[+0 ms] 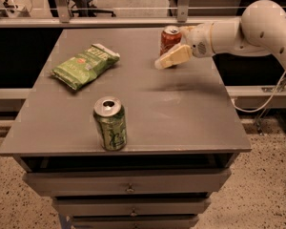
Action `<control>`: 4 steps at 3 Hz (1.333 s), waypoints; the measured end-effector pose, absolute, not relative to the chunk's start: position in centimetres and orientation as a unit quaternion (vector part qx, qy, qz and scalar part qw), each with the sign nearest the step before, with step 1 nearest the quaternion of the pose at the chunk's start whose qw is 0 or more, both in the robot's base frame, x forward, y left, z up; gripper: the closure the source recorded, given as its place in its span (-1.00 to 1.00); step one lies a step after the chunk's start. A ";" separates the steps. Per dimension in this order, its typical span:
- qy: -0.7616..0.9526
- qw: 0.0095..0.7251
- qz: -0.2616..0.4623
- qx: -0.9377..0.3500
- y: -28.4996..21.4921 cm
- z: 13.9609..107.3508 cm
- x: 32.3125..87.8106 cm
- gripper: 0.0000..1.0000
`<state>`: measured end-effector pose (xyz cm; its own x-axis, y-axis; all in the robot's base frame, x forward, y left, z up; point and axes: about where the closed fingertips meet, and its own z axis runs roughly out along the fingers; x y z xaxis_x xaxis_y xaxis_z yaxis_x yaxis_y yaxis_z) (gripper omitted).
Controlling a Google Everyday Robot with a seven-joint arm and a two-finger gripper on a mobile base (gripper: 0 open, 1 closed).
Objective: Knock coke can over
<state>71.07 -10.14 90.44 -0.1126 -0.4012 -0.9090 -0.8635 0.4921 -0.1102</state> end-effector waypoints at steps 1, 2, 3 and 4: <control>0.693 0.499 0.265 -0.448 -8.7 89.7 70.6 -1.00; 0.678 0.502 0.291 -0.451 -7.6 89.3 70.4 -1.00; 0.659 0.509 0.317 -0.453 -6.4 90.0 69.9 -1.00; 0.625 0.524 0.349 -0.462 -4.9 93.0 68.5 -1.00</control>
Offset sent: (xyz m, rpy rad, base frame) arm -0.0092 0.0322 -0.0136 0.1480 0.0081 0.1240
